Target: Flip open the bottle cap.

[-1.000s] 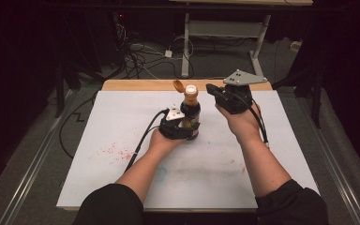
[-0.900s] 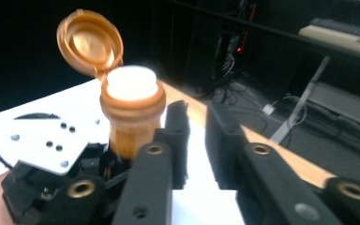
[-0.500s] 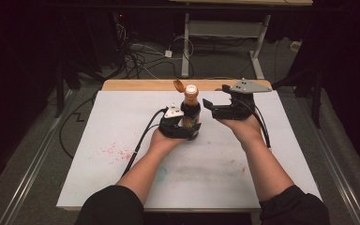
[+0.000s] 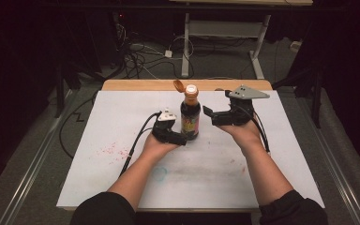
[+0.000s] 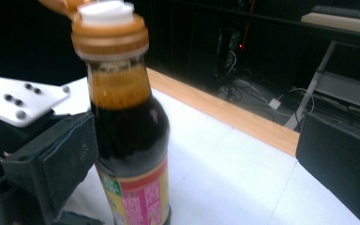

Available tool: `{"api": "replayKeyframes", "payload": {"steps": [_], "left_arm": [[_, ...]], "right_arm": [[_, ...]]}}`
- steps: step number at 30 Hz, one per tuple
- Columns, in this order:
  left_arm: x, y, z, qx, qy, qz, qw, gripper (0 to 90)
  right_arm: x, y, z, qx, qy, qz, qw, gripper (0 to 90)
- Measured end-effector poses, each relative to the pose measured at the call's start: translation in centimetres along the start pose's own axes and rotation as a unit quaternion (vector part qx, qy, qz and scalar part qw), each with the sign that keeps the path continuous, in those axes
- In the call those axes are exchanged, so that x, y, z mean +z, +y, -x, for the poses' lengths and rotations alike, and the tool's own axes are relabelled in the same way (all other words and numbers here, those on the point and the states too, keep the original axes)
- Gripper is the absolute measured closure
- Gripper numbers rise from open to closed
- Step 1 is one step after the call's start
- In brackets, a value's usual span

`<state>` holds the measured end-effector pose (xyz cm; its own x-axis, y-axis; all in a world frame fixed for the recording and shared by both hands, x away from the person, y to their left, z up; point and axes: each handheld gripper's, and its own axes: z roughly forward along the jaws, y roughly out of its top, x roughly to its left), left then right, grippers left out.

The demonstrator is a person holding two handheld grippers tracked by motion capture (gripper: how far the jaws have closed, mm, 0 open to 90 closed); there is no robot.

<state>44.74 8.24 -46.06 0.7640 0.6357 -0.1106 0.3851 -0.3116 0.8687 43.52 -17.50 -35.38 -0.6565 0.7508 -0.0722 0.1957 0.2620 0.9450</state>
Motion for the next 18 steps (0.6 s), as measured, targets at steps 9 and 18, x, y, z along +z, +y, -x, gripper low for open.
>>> {"api": "replayKeyframes", "payload": {"steps": [9, 18], "left_arm": [[-0.9, -2.1, -0.5, -0.005, 0.003, -0.013, 0.9999, 0.0], [-2.7, -4.0, -0.6, -0.010, 0.000, -0.026, 0.9996, 0.0]], "right_arm": [[0.8, -3.3, -0.1, 0.010, -0.005, -0.031, 0.9995, 0.3], [1.1, -7.9, -0.6, 0.026, -0.004, -0.061, 0.9978, 0.3]]}}
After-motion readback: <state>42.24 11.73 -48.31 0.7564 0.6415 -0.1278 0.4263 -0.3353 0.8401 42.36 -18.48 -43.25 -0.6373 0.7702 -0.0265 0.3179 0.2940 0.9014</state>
